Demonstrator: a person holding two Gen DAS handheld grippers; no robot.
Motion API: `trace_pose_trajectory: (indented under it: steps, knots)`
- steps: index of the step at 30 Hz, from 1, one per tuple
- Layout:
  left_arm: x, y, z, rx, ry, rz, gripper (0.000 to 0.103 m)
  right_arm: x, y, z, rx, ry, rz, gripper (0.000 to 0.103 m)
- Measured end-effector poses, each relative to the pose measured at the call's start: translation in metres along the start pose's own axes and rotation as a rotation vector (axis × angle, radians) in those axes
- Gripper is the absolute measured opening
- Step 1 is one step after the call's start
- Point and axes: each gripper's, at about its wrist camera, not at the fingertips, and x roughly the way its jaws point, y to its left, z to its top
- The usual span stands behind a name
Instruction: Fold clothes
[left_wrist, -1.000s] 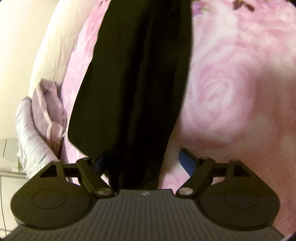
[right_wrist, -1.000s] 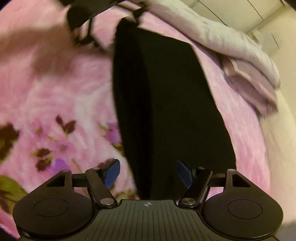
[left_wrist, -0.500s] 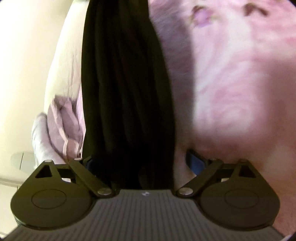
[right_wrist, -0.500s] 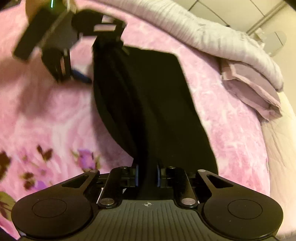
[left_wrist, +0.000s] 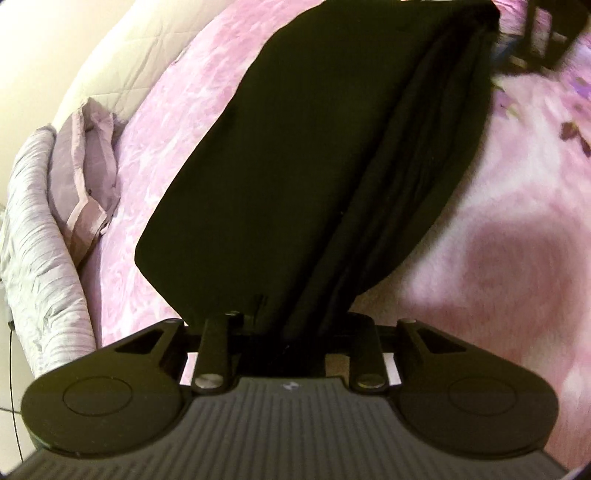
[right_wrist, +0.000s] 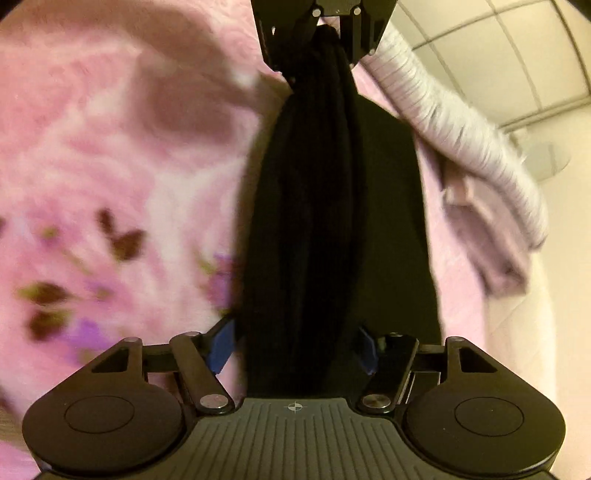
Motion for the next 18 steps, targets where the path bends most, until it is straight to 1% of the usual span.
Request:
trace_pose_trajectory:
  steps: [1, 2, 3, 5, 7, 10, 12, 15, 18]
  knots:
    - [-0.001, -0.002, 0.000, 0.005, 0.002, -0.003, 0.023, 0.006, -0.009, 0.000, 0.007, 0.030, -0.005, 0.049]
    - [-0.002, -0.002, 0.001, 0.009, 0.003, -0.003, 0.022, 0.009, -0.020, -0.001, 0.031, 0.048, 0.032, 0.027]
    - [-0.004, -0.001, 0.004, 0.014, 0.009, 0.002, 0.021, 0.011, -0.032, -0.002, 0.058, 0.064, 0.074, 0.020]
    - [-0.011, 0.001, 0.009, 0.006, 0.024, 0.008, 0.020, 0.003, -0.051, 0.001, 0.075, 0.073, 0.107, 0.016]
    - [-0.022, 0.011, 0.015, 0.007, 0.031, 0.010, 0.019, -0.018, -0.070, 0.006, 0.086, 0.069, 0.114, 0.015]
    - [-0.062, 0.009, 0.021, 0.010, 0.034, 0.006, 0.018, -0.054, -0.099, 0.016, 0.105, 0.070, 0.125, 0.015]
    - [-0.092, 0.004, 0.024, 0.013, 0.037, -0.016, 0.018, -0.084, -0.116, 0.024, 0.119, 0.081, 0.158, 0.015]
    - [-0.134, -0.008, 0.028, 0.026, 0.036, -0.045, 0.017, -0.128, -0.125, 0.032, 0.127, 0.087, 0.197, 0.014]
    - [-0.161, -0.014, 0.036, 0.033, 0.023, -0.072, 0.017, -0.166, -0.130, 0.034, 0.143, 0.090, 0.220, 0.014]
